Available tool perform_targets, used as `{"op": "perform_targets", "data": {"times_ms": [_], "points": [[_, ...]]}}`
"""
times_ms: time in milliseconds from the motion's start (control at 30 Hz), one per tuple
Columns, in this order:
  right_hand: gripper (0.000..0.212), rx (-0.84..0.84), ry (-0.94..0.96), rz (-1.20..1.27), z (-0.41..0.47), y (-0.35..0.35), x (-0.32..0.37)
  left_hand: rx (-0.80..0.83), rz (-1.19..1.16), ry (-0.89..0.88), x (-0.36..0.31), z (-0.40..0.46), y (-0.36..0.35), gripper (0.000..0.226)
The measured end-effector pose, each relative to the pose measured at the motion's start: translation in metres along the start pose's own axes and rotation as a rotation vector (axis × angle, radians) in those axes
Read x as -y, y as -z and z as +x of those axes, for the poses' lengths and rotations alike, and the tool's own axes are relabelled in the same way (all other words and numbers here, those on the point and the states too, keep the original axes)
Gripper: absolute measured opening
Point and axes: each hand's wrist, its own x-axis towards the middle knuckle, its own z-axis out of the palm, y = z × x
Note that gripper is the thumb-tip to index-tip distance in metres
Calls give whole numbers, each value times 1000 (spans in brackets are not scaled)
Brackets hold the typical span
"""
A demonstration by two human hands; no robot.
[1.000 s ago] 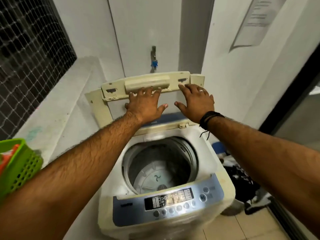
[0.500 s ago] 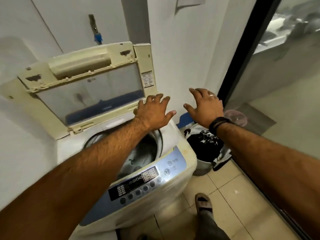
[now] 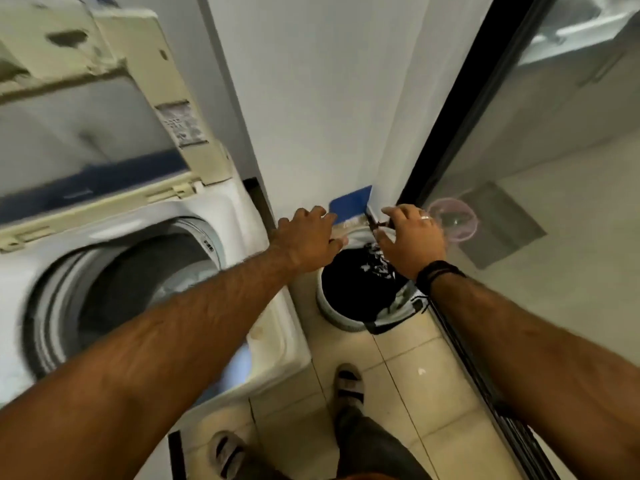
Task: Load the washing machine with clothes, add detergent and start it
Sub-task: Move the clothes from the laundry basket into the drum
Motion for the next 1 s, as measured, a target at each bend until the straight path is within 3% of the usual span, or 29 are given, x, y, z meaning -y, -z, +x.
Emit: {"op": "perform_targets", "data": {"times_ms": [300,600,867,933,1000], "points": [[53,360,-133,47,-5,-167,-93,417,42,15,-23,78,-156,62],[55,463,-124,53,19,-321,-158,472,37,-116,-44,153,-347,58],[107,733,-115,-96,56,-435,-184,634,-35,45,-50,198,-460,99],[98,692,-160,-163,55,-458,-185,635,-37,41,-52,197,-476,105],[63,629,-198,-215,53,-467,-183,599,-50,25,-52,192,-482,108]]}}
